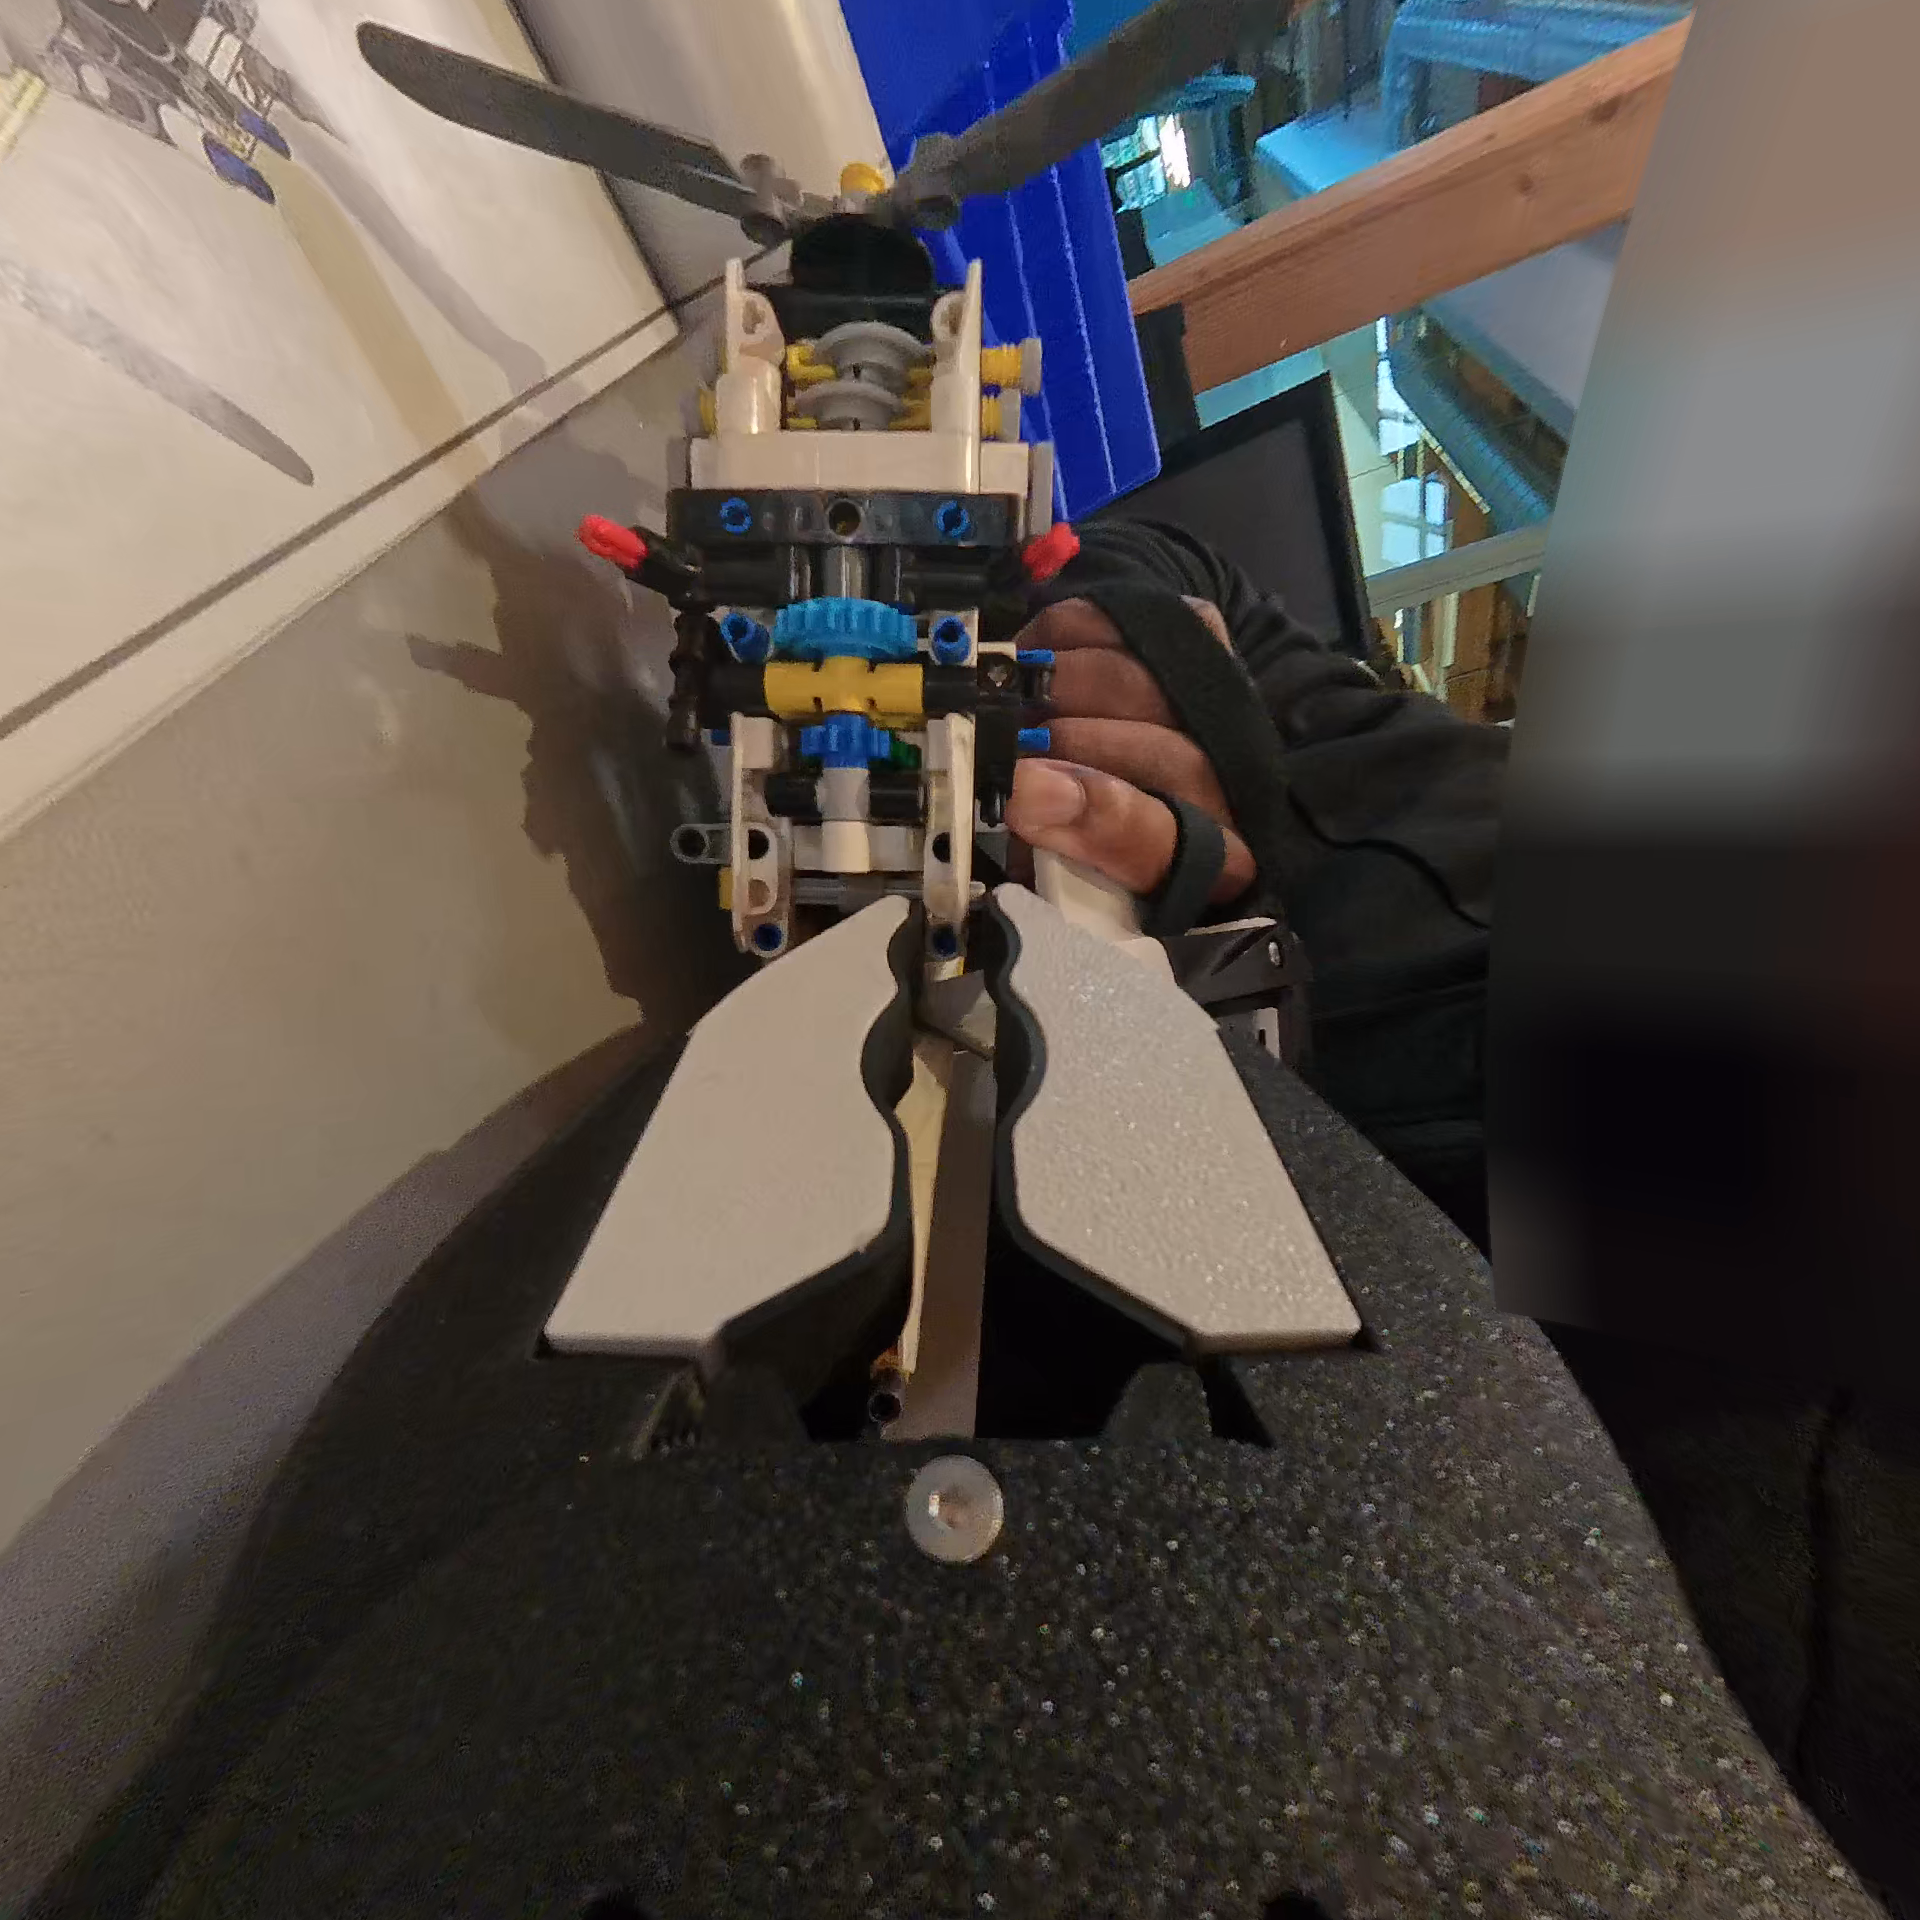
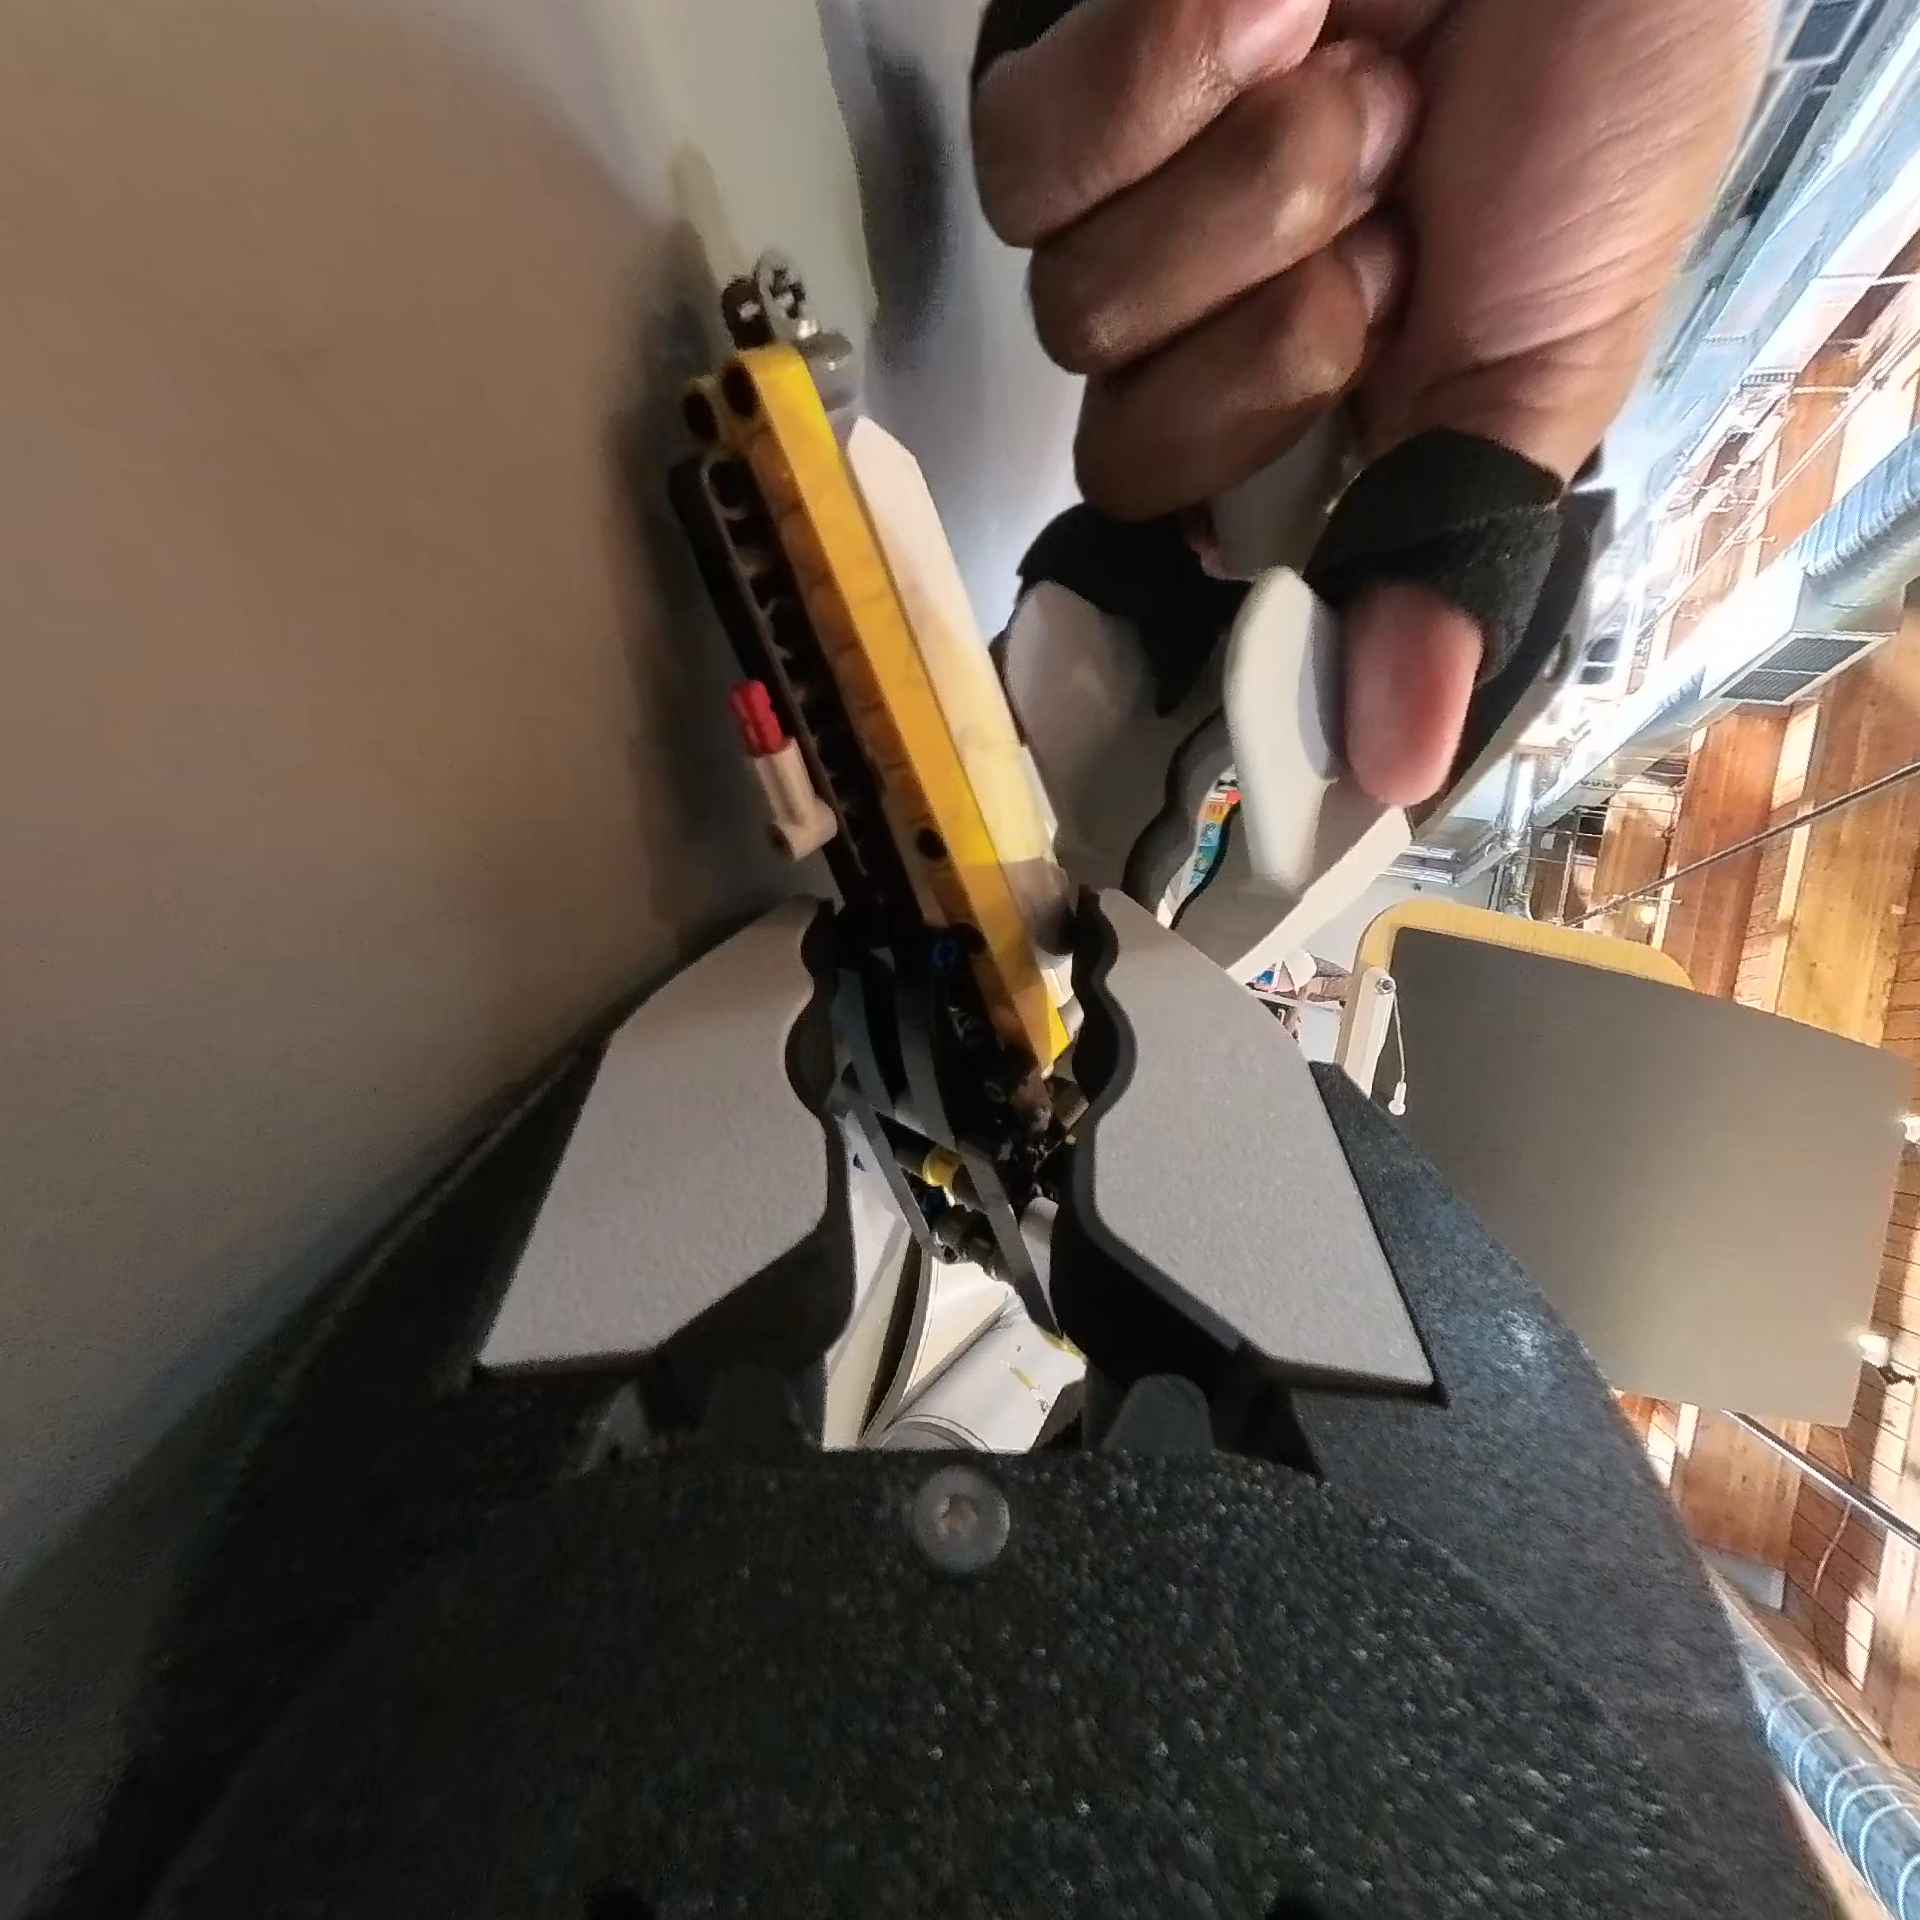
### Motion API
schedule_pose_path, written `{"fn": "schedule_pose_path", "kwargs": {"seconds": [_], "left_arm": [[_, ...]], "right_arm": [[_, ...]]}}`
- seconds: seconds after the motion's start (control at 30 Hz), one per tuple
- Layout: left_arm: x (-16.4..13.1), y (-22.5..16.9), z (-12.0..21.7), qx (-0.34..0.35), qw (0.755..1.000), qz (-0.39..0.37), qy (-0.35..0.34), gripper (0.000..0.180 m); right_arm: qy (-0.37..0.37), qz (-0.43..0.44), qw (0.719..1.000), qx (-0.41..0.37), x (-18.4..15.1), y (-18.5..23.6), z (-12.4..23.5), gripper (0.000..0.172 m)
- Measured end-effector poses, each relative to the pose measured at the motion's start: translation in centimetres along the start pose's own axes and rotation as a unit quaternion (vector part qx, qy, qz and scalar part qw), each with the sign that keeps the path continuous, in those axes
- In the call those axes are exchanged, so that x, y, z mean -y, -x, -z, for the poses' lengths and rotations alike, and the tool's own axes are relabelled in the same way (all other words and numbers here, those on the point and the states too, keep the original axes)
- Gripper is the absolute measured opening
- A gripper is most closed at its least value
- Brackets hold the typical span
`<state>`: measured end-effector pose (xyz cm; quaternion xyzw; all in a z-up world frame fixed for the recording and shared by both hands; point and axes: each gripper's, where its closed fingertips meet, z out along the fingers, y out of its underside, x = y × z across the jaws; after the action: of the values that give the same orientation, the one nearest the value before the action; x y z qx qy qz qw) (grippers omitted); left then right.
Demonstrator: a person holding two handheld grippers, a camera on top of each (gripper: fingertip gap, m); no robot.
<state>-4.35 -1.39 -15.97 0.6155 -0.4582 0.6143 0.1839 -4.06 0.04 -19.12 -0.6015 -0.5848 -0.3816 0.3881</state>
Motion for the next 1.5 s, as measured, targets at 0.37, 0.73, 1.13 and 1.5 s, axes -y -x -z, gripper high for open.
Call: {"fn": "schedule_pose_path", "kwargs": {"seconds": [0.37, 0.73, 1.13, 1.5], "left_arm": [[0.0, 0.4, 0.3, 0.04, 0.998, -0.057, -0.003, 0.008], [-0.5, -0.1, 0.8, 0.05, 0.996, -0.073, 0.025, 0.003], [-0.7, -0.1, 1.1, 0.069, 0.992, -0.094, 0.054, 0.003], [-0.5, -0.1, 1.5, 0.087, 0.986, -0.121, 0.077, 0.003]], "right_arm": [[-0.006, 0.011, 1.0, 0.001, 0.0, -0.1, 0.0, 0.043], [-0.017, 0.013, 1.0, 0.0, 0.2, -0.1, 0.1, 0.043], [-0.02, 0.016, 1.0, 0.001, 0.1, -0.1, 0.1, 0.043], [-0.018, 0.017, 1.0, 0.006, 0.2, 0.5, 0.5, 0.043]]}}
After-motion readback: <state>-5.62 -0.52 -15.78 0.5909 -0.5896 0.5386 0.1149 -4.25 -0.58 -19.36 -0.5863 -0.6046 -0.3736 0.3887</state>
